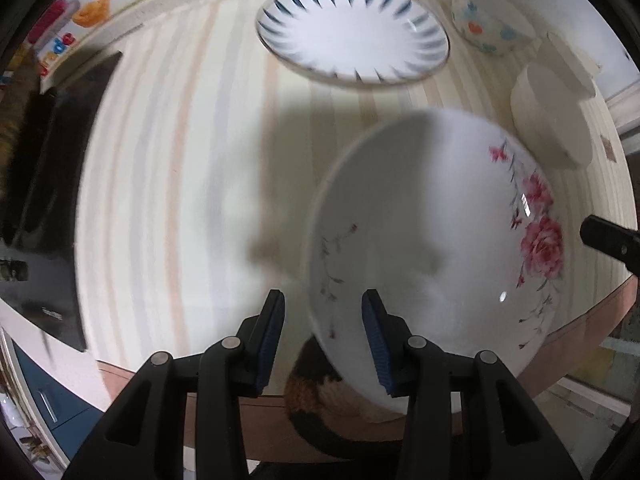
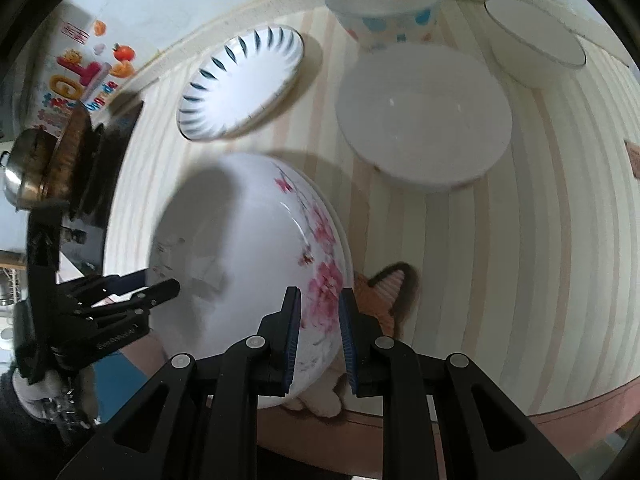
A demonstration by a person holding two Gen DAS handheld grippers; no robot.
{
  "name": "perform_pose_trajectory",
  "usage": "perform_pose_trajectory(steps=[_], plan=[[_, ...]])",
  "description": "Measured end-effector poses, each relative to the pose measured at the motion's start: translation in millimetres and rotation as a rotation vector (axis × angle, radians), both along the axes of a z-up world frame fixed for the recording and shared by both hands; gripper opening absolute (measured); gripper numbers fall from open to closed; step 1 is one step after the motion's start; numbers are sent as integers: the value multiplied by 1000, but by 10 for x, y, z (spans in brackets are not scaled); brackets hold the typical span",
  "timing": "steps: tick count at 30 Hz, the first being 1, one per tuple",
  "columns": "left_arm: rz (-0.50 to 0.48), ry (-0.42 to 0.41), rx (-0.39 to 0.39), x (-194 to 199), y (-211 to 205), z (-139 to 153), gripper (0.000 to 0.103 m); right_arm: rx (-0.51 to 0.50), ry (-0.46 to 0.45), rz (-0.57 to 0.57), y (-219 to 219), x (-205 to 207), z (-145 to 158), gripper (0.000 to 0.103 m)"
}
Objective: Organize plates and bowls
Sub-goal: 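Lower the stack onto the blue-leaf plate and grip its rim too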
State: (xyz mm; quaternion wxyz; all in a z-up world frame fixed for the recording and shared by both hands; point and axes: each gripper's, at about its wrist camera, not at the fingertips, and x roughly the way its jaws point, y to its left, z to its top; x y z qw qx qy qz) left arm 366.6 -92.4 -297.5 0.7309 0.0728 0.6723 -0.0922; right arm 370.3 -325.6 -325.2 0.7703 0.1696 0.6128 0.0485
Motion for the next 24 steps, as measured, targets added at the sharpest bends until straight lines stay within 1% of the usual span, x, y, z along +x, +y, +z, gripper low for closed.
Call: perform_pose_trajectory(steps=[3,6,7,9,11,13,17,20,24], plan=[[33,-38,-12,148,71,221,38,21,-33,8,12,134,190,21],[75,-67,-35,450,153,383,38,44,-58,9,25,394,351,23],[88,-74,-37,558,172,398,38,54,-67,9,28,502,395,24],[122,-82,-40,859,239,389,38,60,-86,9,37,749,451,30],[155,-84,-44,1130,292,348,38,47,-96,-6,38,1027,458,31],[185,-73,-52,1422,344,259,38,28,-94,-26,36,1316,401,31],[209,-48,-61,1888,341,31,38,-10,-46,-47,44,1797,170,31],[202,-24,-53,2054,302,-101,38,-45,-3,-41,79,2041,-17,31],[177,34,-58,2221,246,-299,38,-61,38,-31,128,2198,-224,31]])
